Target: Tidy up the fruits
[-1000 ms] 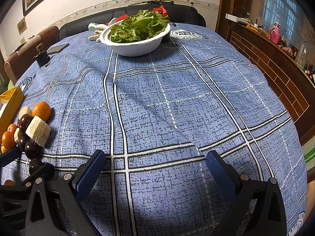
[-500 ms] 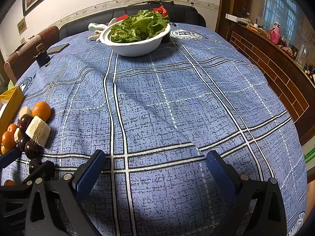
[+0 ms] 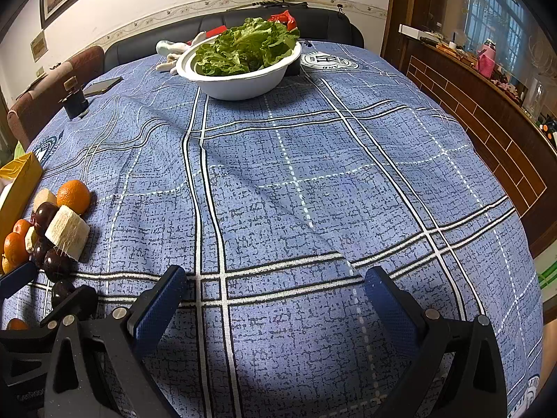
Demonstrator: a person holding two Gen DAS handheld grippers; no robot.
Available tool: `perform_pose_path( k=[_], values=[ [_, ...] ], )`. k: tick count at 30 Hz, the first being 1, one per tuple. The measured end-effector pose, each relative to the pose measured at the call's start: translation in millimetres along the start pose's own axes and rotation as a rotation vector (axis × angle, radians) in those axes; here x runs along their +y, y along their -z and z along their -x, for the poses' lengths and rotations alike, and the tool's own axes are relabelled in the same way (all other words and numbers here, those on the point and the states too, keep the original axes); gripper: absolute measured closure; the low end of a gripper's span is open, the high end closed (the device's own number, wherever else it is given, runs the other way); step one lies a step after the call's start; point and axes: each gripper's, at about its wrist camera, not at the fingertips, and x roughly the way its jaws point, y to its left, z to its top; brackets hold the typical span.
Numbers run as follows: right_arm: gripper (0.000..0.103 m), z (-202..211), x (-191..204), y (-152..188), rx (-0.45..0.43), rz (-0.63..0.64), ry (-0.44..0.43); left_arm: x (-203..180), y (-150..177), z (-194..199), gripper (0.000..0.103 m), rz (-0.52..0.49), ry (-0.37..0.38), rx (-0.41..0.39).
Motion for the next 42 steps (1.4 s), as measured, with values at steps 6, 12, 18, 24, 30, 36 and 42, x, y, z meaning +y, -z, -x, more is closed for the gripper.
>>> perform_pose_path(
  k=[6, 12, 18, 24, 30, 36, 42],
  values=[
    [0.0, 0, 0, 0, 0.0, 0.0, 0.0, 34, 11, 57, 0.004, 0.107, 0.066, -0.159],
    [0.0, -2, -2, 2, 0.0, 0.001, -0.001, 102, 15, 109, 0.004, 0.219, 0.119, -0.199],
    [0.0, -2, -3, -5, 0.088, -0.019, -0.001, 165, 24, 135, 0.004, 0.324, 0.165, -0.224],
    [0.0, -1, -1, -3, 0.084, 0.003, 0.015, 179, 38, 131, 0.004, 0.34, 0.201, -0.22],
    [0.027, 44, 12, -5, 0.036, -0.048, -0.313, 173, 48, 122, 0.014, 0.307, 0.214, -0.202],
    [0.043, 43, 79, 6, 0.056, 0.159, -0.405, 157, 51, 107, 0.048, 0.245, 0.255, -0.139],
    [0.069, 24, 103, 10, 0.087, 0.194, -0.443, 132, 55, 103, 0.042, 0.134, 0.277, -0.125]
  ],
)
